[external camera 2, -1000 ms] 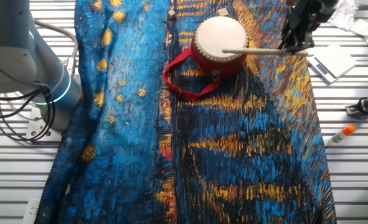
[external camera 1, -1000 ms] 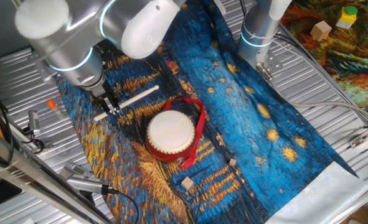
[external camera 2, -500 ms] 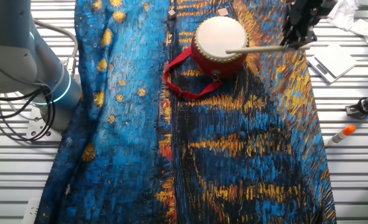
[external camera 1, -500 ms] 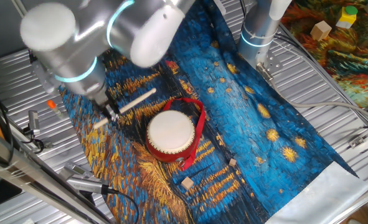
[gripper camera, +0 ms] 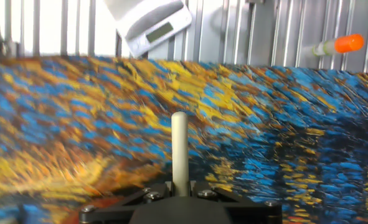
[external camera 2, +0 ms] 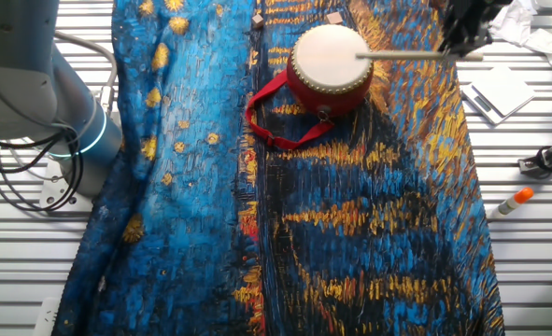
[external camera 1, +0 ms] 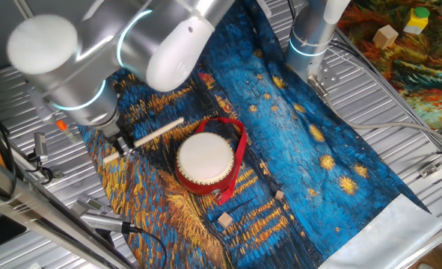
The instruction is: Play the drum
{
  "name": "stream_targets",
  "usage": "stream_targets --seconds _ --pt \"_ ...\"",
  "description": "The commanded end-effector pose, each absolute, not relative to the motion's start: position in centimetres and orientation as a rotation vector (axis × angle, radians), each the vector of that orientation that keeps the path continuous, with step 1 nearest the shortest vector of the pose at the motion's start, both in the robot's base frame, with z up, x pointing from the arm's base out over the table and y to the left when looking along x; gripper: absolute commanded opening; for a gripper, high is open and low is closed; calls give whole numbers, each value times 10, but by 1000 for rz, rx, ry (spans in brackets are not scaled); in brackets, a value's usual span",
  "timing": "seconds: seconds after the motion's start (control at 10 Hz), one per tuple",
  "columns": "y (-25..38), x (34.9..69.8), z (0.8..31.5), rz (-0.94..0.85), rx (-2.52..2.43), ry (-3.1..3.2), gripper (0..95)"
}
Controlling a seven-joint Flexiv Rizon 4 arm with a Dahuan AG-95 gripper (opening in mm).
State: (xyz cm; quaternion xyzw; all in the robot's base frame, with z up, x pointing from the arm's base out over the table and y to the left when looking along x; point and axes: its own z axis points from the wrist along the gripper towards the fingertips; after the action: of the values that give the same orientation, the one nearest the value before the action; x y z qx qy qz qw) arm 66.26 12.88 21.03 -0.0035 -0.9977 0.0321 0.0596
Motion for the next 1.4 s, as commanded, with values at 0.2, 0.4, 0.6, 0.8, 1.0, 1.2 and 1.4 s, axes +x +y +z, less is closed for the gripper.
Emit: stream_targets --seconds 0.2,0.4,0.6,0.8,1.0,1.2,1.4 --pt "137 670 209 95 -85 -3035 0" --pt "139 671 206 96 -127 -3052 0" --pt "127 660 196 43 -157 -3054 0" --pt "117 648 183 24 -178 -3067 0" --pt "119 646 170 28 -214 -3075 0" --pt "121 646 162 29 -227 -3077 0" --pt "125 645 146 31 -249 -3081 0"
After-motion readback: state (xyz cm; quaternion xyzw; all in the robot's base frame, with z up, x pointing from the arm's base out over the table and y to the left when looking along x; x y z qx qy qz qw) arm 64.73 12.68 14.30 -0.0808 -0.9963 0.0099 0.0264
